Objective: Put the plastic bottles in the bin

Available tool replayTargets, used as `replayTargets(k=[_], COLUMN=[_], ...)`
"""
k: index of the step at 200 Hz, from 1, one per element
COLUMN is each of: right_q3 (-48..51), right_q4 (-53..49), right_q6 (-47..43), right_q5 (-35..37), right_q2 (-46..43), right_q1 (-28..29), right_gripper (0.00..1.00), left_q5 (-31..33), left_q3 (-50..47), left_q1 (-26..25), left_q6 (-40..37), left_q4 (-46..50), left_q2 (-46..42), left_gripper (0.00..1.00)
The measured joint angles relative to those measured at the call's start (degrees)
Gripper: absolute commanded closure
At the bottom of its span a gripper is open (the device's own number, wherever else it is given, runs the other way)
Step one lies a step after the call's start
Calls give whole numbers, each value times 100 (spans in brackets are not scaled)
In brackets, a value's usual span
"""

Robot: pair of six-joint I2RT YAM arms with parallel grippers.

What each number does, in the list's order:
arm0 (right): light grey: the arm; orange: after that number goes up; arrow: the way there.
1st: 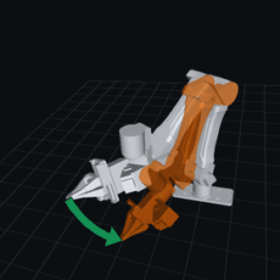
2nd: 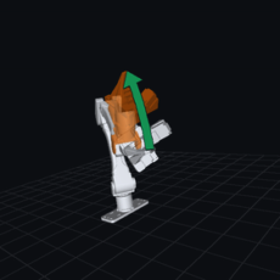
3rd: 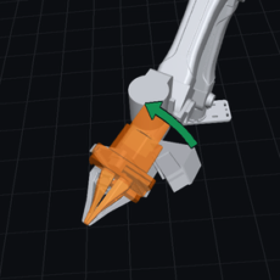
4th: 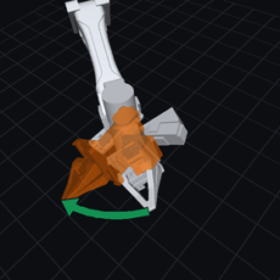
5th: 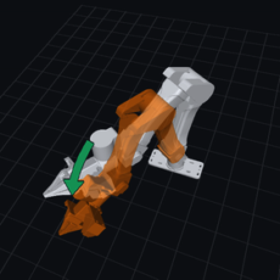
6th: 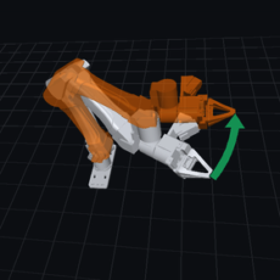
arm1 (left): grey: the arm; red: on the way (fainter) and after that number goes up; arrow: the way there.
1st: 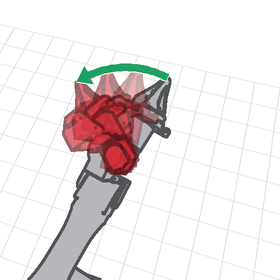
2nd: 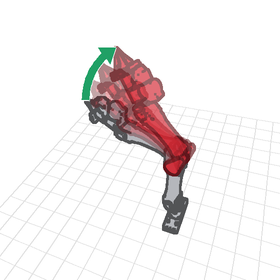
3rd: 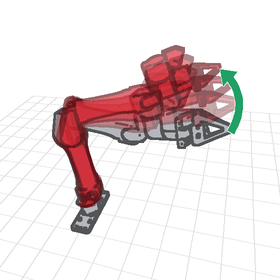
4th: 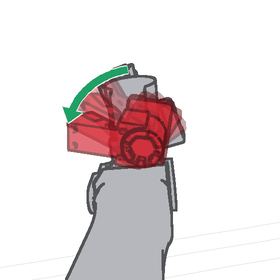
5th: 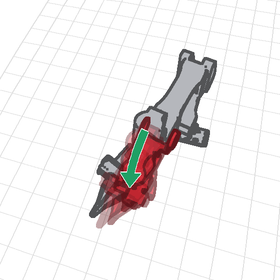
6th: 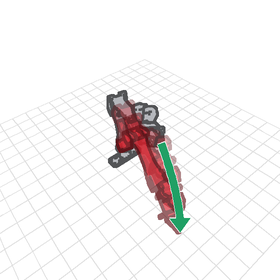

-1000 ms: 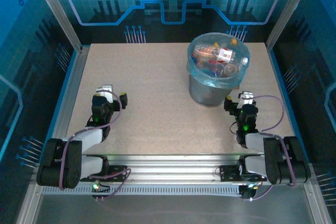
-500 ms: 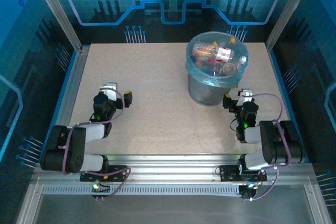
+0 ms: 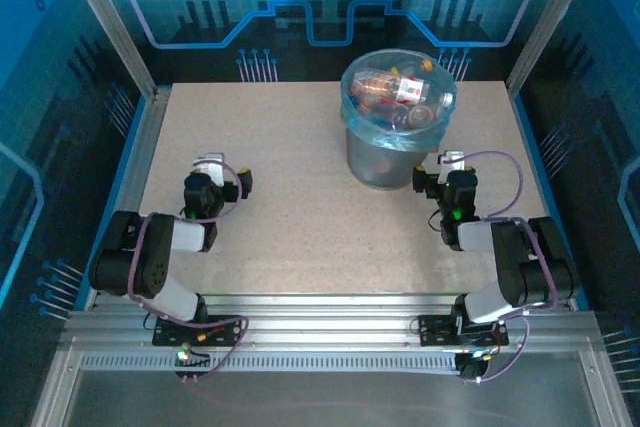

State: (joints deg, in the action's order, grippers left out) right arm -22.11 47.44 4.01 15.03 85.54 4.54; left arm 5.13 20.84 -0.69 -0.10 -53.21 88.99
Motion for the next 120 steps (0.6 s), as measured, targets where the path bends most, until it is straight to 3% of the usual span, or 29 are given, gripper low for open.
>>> replayTargets(k=[120], right_q3=[0], right_q4=[-118], right_q6=[-2], right_q5=[22], right_q2=[2], right_q1=[2], right_gripper=[0], left_q5=[20], left_q3=[2], left_q1=[0], left_q6=[4], left_q4=[31], left_q2=[0], left_gripper=[1])
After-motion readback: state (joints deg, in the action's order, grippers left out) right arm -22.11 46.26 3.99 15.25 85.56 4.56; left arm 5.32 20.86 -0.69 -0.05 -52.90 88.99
